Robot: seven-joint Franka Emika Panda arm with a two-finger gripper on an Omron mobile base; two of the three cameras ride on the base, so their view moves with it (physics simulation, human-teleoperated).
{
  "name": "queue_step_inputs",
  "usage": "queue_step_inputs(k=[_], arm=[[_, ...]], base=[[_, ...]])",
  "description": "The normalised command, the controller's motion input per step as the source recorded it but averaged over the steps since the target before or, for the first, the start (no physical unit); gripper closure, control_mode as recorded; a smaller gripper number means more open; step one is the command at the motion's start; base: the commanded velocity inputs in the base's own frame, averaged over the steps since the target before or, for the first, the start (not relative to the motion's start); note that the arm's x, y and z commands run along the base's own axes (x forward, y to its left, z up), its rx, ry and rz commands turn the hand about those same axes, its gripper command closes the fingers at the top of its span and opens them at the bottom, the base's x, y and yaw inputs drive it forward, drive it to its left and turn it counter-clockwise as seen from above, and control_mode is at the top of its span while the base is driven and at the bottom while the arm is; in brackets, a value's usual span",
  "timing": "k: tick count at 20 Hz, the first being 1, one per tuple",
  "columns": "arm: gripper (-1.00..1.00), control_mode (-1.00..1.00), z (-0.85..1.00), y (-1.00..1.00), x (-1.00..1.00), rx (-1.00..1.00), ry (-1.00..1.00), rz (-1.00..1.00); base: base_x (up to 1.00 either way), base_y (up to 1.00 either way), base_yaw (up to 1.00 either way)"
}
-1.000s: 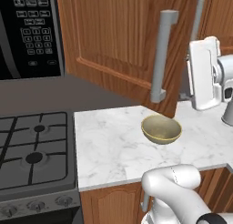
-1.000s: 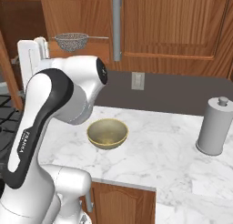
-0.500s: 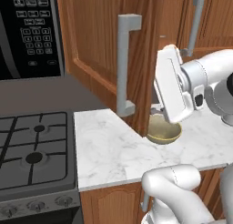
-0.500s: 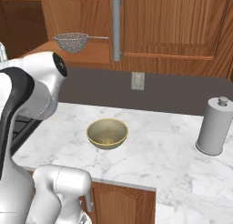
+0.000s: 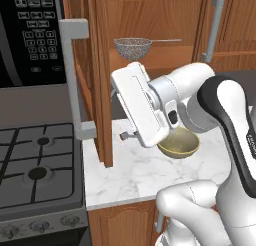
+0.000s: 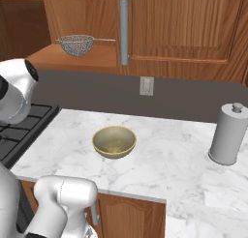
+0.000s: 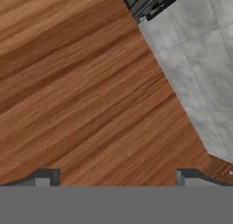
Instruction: Open the cabinet and setup a tea strainer by placing it in the bowl upright.
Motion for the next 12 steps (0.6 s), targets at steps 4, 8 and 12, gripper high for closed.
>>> queue_step_inputs(k=[4,8,12], arm=[[-1.0,-1.0,-0.03,0.54,0.0,0.0,0.1,0.04],[-1.0,-1.0,-0.03,0.39,0.0,-0.01,0.08,0.0],[-1.0,-1.0,-0.07,0.02,0.0,-0.03,0.01,0.0]], base=[[0.0,0.0,0.0],[0.0,0.0,0.0],[0.0,0.0,0.0]])
